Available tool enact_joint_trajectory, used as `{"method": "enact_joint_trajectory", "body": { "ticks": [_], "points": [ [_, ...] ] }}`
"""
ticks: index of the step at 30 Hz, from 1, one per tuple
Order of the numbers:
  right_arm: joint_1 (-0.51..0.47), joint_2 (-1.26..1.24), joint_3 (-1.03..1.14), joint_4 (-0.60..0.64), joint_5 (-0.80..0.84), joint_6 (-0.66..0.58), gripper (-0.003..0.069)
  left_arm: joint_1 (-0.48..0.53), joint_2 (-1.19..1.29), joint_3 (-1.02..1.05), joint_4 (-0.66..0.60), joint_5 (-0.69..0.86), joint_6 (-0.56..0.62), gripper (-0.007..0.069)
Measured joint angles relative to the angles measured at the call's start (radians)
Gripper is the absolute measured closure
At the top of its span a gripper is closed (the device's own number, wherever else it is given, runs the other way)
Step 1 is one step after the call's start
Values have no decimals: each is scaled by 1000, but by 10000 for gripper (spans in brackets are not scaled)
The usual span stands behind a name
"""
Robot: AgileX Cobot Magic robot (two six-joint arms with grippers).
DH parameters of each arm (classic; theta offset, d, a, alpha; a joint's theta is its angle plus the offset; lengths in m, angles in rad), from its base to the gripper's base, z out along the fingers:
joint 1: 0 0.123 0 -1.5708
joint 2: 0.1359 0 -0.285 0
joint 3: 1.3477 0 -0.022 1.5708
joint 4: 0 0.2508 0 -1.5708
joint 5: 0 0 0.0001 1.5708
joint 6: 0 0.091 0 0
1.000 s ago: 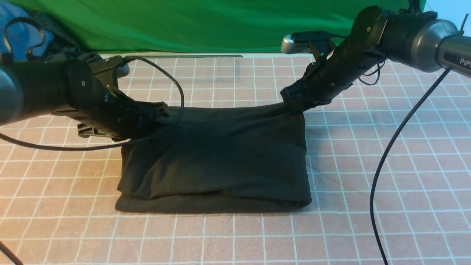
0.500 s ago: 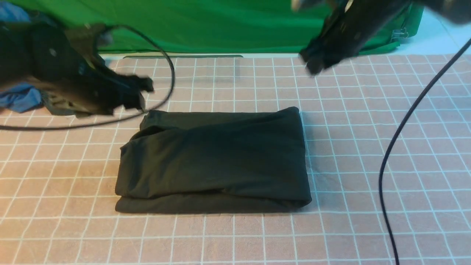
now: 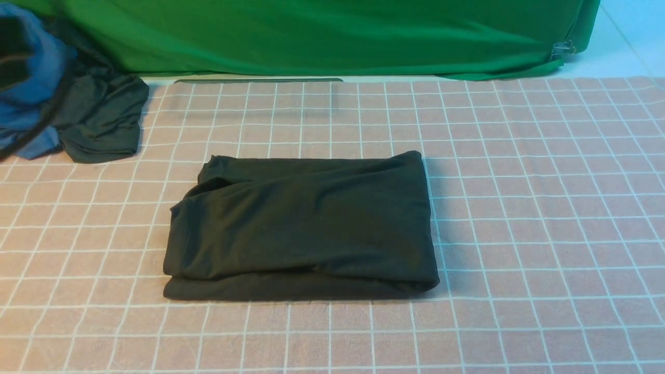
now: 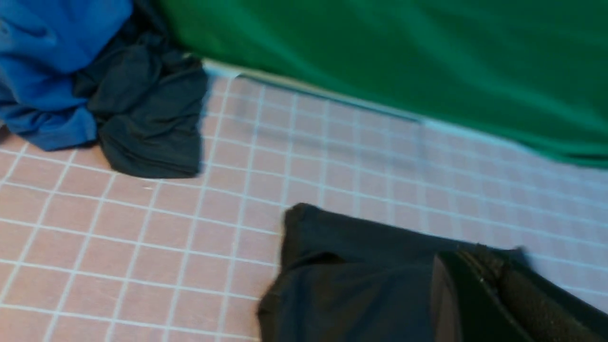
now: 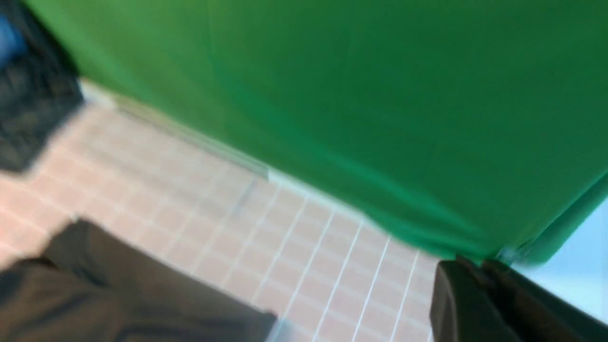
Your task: Fold a long-sleeved shirt over a pink coffee tablecloth.
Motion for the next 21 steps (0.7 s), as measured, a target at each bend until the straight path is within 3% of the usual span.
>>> {"method": "enact_joint_trajectory", "body": {
  "ticks": [5,13,21],
  "points": [
    [0,-208,160,0,-85,9,624,0,-268,155,-25,1,1,610],
    [0,-705,788,0,-461,40,624,0,-579,409,-33,3,1,610],
    [0,-1186,1397,-1,-755,54,624,0,-658,499,-140,2,-3,610]
  ]
}}
